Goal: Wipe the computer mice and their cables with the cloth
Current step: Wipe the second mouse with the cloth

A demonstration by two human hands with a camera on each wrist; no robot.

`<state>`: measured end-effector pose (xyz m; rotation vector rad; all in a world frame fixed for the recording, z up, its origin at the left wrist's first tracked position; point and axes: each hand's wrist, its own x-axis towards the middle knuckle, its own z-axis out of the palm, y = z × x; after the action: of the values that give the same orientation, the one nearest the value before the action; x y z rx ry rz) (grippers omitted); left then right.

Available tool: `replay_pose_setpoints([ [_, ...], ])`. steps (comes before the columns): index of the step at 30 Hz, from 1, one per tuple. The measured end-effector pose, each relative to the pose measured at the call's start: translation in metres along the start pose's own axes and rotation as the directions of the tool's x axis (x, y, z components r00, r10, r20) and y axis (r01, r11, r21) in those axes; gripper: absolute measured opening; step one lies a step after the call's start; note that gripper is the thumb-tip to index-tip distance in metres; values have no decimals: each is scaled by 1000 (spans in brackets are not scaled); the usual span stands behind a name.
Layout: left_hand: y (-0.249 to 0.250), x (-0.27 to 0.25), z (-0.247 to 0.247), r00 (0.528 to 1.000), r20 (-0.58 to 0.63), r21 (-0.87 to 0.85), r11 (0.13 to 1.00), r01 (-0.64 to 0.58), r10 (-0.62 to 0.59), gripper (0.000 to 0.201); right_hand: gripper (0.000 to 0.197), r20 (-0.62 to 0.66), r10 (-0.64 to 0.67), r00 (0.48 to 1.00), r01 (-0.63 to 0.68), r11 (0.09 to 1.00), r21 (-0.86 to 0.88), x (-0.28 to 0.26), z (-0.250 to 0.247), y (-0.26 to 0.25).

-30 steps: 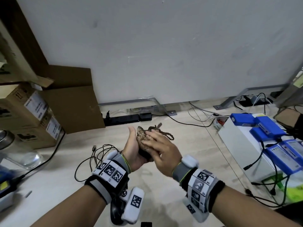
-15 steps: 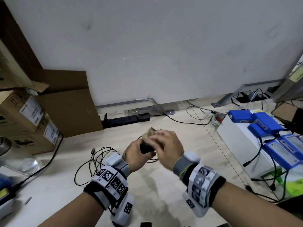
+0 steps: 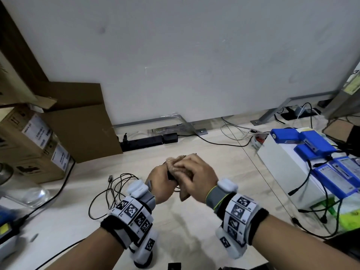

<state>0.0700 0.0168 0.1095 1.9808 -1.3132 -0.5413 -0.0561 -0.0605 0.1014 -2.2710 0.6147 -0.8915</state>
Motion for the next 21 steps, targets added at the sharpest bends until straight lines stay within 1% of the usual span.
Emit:
replay_pose_setpoints([
  [1, -2, -1, 0, 1000, -12, -9, 1000, -9, 9, 28, 20, -19, 64, 998, -64, 997, -37, 5, -5, 8],
  [2, -4, -1, 0, 1000, -17, -28, 999, -16, 15, 35, 15, -48, 171, 984, -174, 983, -66, 11, -11, 19],
  [3, -7, -1, 1, 1000, -15, -64, 998, -5, 4, 40, 10, -81, 312, 946, -317, 947, -49, 16, -16, 30],
  [4, -8, -1, 1, 999, -19, -109, 994, 26, -28, 40, 6, -114, 456, 883, -455, 890, 30, 20, -20, 41],
  [5, -9, 0, 1, 996, -39, -157, 985, 68, -75, 36, 5, -142, 567, 811, -550, 823, 144, 22, -22, 51],
  [6, -8, 1, 0, 990, -62, -218, 970, 111, -127, 30, 8, -169, 635, 754, -586, 766, 264, 24, -24, 58],
  [7, -7, 2, -1, 980, -64, -322, 933, 161, -191, 25, 11, -186, 677, 712, -587, 720, 371, 26, -26, 63],
  [8, -6, 3, -2, 967, -28, -472, 856, 211, -254, 22, 13, -178, 704, 687, -565, 672, 478, 27, -26, 64],
  [9, -4, 4, -2, 950, 40, -626, 733, 265, -310, 20, 15, -156, 716, 680, -537, 631, 560, 27, -27, 62],
  [10, -1, 4, -3, 932, 127, -747, 586, 315, -339, 17, 16, -132, 710, 692, -504, 606, 616, 27, -26, 57],
  [11, 1, 5, -3, 917, 208, -825, 442, 351, -340, 16, 17, -122, 682, 721, -471, 611, 636, 26, -25, 50],
  [12, 3, 4, -4, 907, 267, -867, 330, 373, -324, 19, 18, -127, 636, 761, -430, 641, 636, 25, -24, 42],
  [13, 4, 4, -4, 902, 308, -886, 253, 387, -301, 23, 20, -138, 581, 802, -390, 684, 616, 24, -25, 32],
  [14, 6, 4, -4, 905, 328, -892, 227, 391, -272, 24, 22, -149, 531, 834, -354, 724, 592, 24, -24, 25],
  [15, 9, 5, -2, 911, 331, -893, 230, 386, -247, 24, 22, -155, 491, 857, -336, 761, 555, 24, -24, 18],
  [16, 12, 5, 1, 915, 324, -890, 251, 381, -240, 24, 20, -155, 464, 872, -331, 793, 512, 23, -22, 12],
  [18, 18, 7, 5, 916, 281, -872, 323, 369, -287, 24, 11, -166, 408, 898, -327, 869, 371, 19, -13, 3],
  [19, 20, 9, 8, 912, 257, -860, 355, 366, -319, 24, 8, -176, 356, 918, -300, 912, 279, 13, -10, 0],
  [21, 21, 11, 9, 905, 245, -849, 374, 374, -348, 29, 15, -145, 184, 972, -165, 977, 134, 3, -6, -2],
])
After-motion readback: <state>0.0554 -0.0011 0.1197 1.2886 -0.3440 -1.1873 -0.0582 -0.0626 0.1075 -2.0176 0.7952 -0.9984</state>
